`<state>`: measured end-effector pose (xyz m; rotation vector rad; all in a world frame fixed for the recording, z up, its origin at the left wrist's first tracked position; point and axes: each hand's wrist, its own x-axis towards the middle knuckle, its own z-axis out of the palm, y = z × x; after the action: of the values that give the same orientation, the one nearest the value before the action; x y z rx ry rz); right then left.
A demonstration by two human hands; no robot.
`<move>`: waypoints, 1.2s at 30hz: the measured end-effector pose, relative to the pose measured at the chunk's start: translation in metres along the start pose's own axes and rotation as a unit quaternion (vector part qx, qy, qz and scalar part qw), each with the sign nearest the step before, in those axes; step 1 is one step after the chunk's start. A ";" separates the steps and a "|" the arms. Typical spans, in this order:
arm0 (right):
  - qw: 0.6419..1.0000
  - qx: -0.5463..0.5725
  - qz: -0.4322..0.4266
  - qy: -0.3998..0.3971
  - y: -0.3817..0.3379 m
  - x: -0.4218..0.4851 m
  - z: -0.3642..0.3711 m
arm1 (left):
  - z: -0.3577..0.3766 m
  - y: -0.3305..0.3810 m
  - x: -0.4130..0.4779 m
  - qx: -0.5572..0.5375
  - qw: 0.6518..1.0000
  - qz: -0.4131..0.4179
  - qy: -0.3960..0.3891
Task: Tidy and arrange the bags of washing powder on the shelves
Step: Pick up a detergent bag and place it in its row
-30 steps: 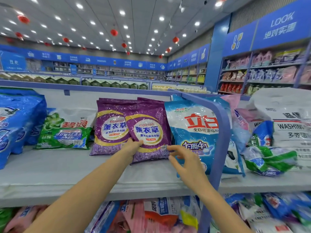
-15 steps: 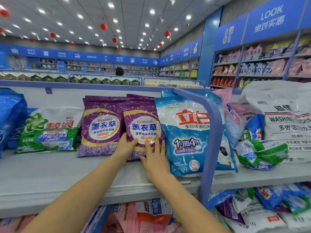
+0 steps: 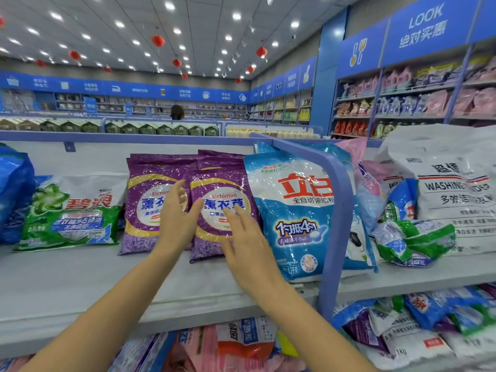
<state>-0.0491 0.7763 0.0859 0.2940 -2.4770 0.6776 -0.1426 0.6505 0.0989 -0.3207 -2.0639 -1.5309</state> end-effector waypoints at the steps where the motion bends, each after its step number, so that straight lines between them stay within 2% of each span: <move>1: 0.998 0.016 -0.022 0.055 -0.003 -0.007 -0.017 | -0.004 0.009 -0.003 -0.011 1.000 0.027 0.006; 3: 0.985 0.036 -0.051 0.164 -0.001 -0.022 -0.055 | -0.009 0.030 -0.011 -0.040 0.997 0.072 0.010; 5: 0.969 0.042 -0.060 0.237 0.010 -0.036 -0.093 | -0.008 0.054 -0.020 -0.072 0.991 0.113 -0.001; 9: 0.944 0.025 -0.040 0.325 0.054 -0.062 -0.163 | 0.009 0.104 -0.041 -0.122 0.973 0.195 -0.024; 12: 0.935 -0.024 -0.002 0.354 0.100 -0.080 -0.204 | 0.028 0.135 -0.059 -0.142 0.960 0.235 -0.056; 18: 0.955 -0.091 0.065 0.275 0.208 -0.104 -0.252 | 0.093 0.171 -0.100 -0.149 0.941 0.262 -0.152; 22: 0.974 -0.146 0.080 0.155 0.276 -0.105 -0.264 | 0.159 0.174 -0.129 -0.118 0.936 0.277 -0.183; 26: 0.984 -0.162 0.069 0.039 0.331 -0.092 -0.276 | 0.231 0.160 -0.145 0.049 0.938 0.301 -0.166; 29: 0.989 -0.143 0.045 -0.014 0.360 -0.081 -0.276 | 0.272 0.146 -0.151 0.149 0.932 0.277 -0.177; 33: 0.989 -0.131 -0.016 -0.068 0.382 -0.072 -0.266 | 0.308 0.132 -0.162 0.336 0.894 0.225 -0.191; 36: 0.988 -0.127 -0.051 -0.072 0.392 -0.067 -0.259 | 0.319 0.130 -0.164 0.360 0.880 0.261 -0.164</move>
<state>-0.0103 1.2496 0.0768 0.3802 -2.6285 0.3038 -0.0331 1.0127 0.0480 -0.7957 -2.3659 -0.3534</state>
